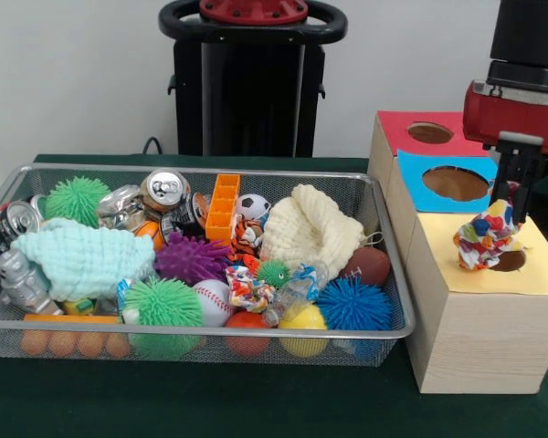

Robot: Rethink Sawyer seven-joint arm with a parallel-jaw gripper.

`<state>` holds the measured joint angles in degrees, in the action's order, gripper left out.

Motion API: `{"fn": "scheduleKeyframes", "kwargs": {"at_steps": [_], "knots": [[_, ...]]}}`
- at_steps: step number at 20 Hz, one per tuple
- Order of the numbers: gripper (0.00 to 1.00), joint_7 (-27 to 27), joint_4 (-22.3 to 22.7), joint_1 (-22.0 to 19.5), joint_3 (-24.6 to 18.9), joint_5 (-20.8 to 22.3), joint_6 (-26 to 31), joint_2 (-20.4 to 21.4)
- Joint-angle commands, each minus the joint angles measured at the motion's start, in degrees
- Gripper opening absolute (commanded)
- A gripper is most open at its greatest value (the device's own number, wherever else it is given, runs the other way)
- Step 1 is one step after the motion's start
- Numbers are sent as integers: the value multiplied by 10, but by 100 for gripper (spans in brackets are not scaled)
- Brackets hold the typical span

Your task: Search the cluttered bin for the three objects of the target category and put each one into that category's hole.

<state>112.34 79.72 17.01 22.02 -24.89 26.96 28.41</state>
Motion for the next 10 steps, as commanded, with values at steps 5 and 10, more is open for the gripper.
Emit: {"fn": "scheduleKeyframes", "kwargs": {"at_steps": [5,10], "knots": [[0,153,47,-3,-48,-28,19,-26],[0,157,51,3,-47,-31,27,-19]]}}
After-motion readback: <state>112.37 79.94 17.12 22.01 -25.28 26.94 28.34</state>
